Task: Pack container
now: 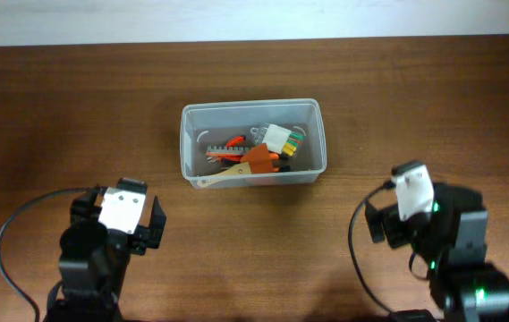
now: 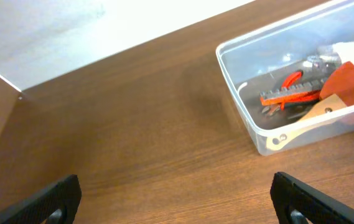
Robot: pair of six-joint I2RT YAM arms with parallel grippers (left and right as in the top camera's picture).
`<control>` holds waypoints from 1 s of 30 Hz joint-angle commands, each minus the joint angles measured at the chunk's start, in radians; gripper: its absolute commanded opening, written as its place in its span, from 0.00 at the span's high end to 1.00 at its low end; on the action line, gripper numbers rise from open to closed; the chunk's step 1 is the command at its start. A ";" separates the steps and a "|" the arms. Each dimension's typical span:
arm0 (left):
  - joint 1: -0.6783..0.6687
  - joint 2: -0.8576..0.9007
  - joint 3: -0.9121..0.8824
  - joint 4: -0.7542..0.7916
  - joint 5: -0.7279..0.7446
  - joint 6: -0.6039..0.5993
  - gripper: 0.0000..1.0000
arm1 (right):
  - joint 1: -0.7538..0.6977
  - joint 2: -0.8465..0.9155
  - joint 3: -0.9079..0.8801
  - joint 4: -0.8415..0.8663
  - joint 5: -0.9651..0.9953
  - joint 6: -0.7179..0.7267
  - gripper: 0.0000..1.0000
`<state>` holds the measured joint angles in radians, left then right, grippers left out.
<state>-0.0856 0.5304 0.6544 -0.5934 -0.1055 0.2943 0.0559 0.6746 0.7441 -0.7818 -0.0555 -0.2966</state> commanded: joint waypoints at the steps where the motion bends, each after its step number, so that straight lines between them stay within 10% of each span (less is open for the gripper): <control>1: 0.002 -0.035 -0.016 0.010 -0.039 -0.018 0.01 | 0.010 -0.104 -0.069 -0.015 0.026 -0.002 0.01; 30: 0.002 -0.035 -0.016 -0.077 -0.127 -0.017 0.01 | -0.005 -0.153 -0.111 -0.056 0.031 -0.002 0.01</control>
<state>-0.0856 0.5011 0.6502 -0.6601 -0.2184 0.2905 0.0566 0.5320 0.6430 -0.8375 -0.0437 -0.2962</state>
